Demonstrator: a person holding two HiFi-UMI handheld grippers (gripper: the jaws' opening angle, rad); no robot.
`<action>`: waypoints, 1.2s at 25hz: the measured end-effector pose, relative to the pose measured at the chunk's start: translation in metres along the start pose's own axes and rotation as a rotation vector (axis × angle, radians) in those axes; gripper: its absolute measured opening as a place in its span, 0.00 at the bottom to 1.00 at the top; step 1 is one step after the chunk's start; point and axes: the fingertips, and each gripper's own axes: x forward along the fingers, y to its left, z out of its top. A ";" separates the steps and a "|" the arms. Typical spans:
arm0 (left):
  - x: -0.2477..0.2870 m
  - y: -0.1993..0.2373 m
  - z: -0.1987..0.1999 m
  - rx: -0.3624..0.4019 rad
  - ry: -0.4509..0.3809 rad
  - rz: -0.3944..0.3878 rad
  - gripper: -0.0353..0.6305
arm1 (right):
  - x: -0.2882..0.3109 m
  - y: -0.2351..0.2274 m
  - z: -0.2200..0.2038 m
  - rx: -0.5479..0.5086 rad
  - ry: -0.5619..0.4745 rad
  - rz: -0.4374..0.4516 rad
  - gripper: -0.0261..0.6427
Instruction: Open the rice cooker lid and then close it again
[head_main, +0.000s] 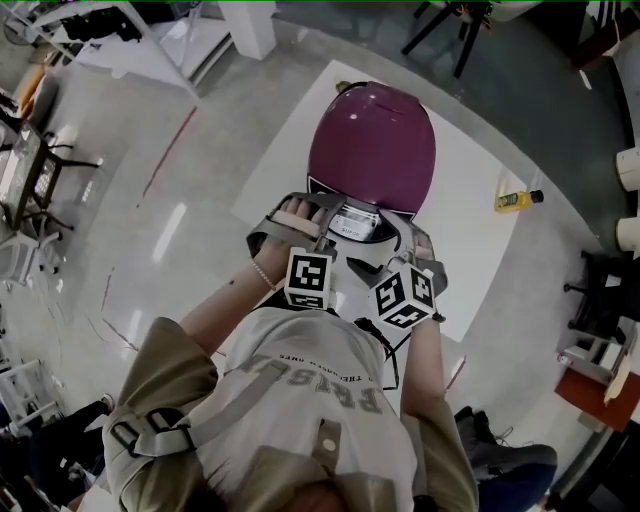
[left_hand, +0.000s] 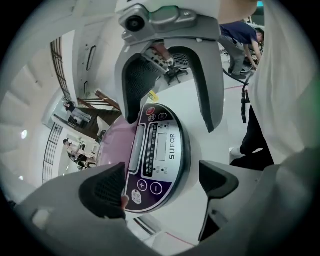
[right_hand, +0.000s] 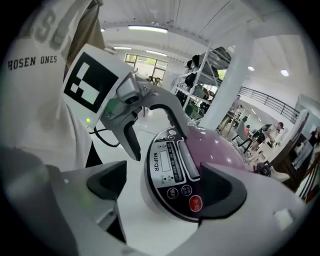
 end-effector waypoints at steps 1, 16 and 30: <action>0.002 -0.001 0.000 0.022 0.008 -0.001 0.77 | 0.004 0.002 -0.002 -0.023 0.023 0.005 0.69; 0.012 -0.009 -0.009 0.208 0.120 0.029 0.81 | 0.021 0.006 -0.017 -0.199 0.222 -0.019 0.69; 0.017 -0.004 -0.009 0.265 0.130 0.116 0.82 | 0.025 0.006 -0.031 -0.363 0.345 -0.045 0.70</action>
